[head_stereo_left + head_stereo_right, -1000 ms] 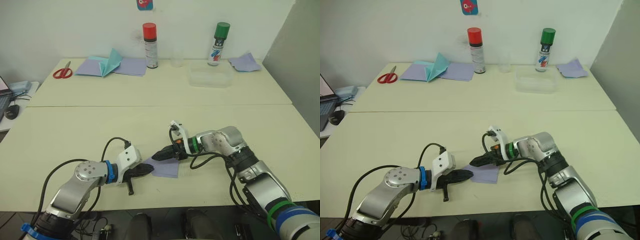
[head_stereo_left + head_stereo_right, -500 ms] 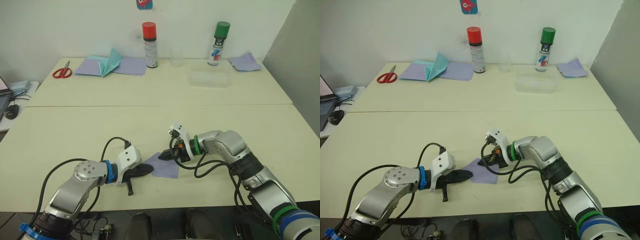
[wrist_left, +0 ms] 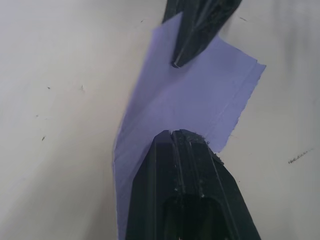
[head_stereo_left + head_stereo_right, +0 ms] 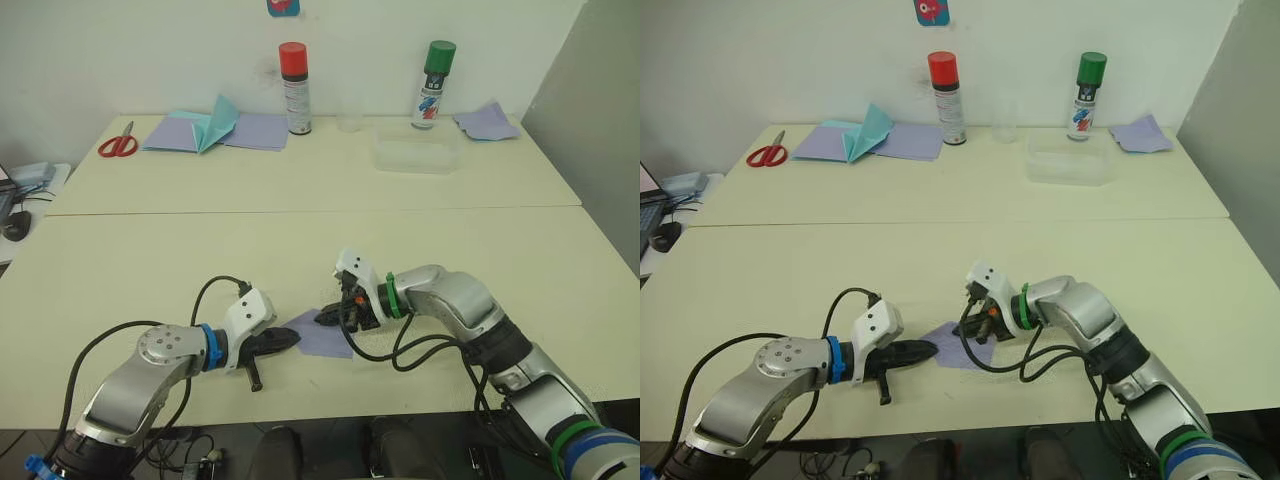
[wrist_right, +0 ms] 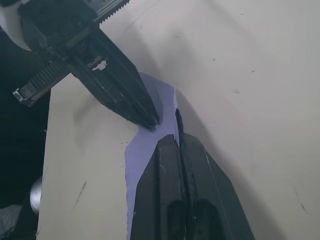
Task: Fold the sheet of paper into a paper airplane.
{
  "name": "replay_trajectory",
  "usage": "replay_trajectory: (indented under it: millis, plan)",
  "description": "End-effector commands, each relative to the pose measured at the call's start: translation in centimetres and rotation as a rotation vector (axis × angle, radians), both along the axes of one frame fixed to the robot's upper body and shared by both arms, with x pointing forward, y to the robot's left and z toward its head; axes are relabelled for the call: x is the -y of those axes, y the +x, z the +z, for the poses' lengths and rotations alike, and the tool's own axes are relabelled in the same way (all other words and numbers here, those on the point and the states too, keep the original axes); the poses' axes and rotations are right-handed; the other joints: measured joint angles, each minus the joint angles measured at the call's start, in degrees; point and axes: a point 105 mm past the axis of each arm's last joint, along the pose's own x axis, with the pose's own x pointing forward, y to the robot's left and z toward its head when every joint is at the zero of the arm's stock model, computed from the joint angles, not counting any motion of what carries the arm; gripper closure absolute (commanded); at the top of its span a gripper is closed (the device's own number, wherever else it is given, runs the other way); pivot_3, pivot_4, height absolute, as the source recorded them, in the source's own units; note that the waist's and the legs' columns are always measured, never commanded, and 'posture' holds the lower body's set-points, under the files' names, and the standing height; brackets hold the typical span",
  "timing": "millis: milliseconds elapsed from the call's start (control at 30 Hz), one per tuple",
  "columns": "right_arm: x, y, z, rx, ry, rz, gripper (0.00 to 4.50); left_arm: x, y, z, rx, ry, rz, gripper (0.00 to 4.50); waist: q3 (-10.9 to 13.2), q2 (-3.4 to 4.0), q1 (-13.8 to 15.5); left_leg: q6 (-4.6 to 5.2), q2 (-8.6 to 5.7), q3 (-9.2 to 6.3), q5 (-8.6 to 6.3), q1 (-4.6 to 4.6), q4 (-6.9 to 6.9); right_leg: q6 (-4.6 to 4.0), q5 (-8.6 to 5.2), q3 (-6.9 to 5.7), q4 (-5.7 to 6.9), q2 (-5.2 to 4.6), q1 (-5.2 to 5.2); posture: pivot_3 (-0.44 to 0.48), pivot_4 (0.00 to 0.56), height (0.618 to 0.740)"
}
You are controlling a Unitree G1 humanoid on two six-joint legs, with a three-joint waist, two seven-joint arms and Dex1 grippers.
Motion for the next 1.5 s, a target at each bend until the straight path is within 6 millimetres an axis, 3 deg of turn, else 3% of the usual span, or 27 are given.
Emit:
replay_trajectory:
  millis: [33,267,700,1000,1167,1333,1500]
  plan:
    - [-0.3,-0.7,1.0,0.113,0.003,0.065,4.47,-1.5,-0.3,-2.2,-0.085,0.060,0.094,4.50,0.0,0.00,0.0,0.00,0.00,0.00,0.00,0.00,0.00,0.00,0.00,0.00,0.00,0.00,0.00,0.000,0.150,0.740]
    - [-0.6,-1.1,-0.8,0.250,-0.070,0.109,4.47,-1.3,-0.6,-2.5,-0.098,0.052,0.099,4.50,0.0,0.00,0.1,0.00,0.00,-0.01,0.00,0.03,0.00,-0.03,-0.02,0.00,-0.01,-0.04,0.01,0.000,0.150,0.740]
    - [-0.8,-1.1,-3.1,0.179,-0.104,0.049,4.47,-1.6,-0.9,-2.2,-0.098,0.055,0.095,4.50,0.0,-0.01,-0.2,0.00,0.02,-0.04,0.00,0.13,0.00,-0.10,-0.06,-0.02,0.01,0.00,0.03,0.000,0.150,0.740]
    - [-0.9,-1.1,-3.2,0.179,-0.106,0.050,4.47,-4.0,0.7,2.9,-0.054,-0.059,0.144,4.50,0.0,-0.11,-0.6,0.00,0.09,-0.06,0.00,0.12,-0.03,-0.13,-0.08,-0.17,0.07,0.05,-0.05,0.000,0.150,0.740]
    - [-1.0,-0.9,-3.3,0.179,-0.106,0.049,4.47,-1.9,1.3,5.2,-0.011,-0.152,0.088,4.50,0.1,-0.26,-0.6,0.00,0.07,-0.06,0.00,0.09,-0.03,-0.11,-0.06,-0.11,0.06,0.04,-0.06,0.000,0.150,0.740]
    - [-1.0,-0.8,-3.3,0.174,-0.106,0.046,4.47,0.8,1.5,4.8,0.004,-0.166,0.029,4.50,0.1,-0.33,-0.7,-0.01,0.05,-0.03,0.00,0.08,-0.04,-0.07,-0.04,-0.11,0.08,0.06,-0.03,0.000,0.150,0.740]
    - [-0.9,-0.5,-3.1,0.178,-0.107,0.039,4.47,1.3,1.7,2.5,-0.007,-0.088,0.024,4.50,0.1,-0.35,-0.8,0.00,0.09,-0.08,0.00,0.09,-0.04,-0.07,-0.04,-0.10,0.11,0.14,-0.04,0.000,0.150,0.740]
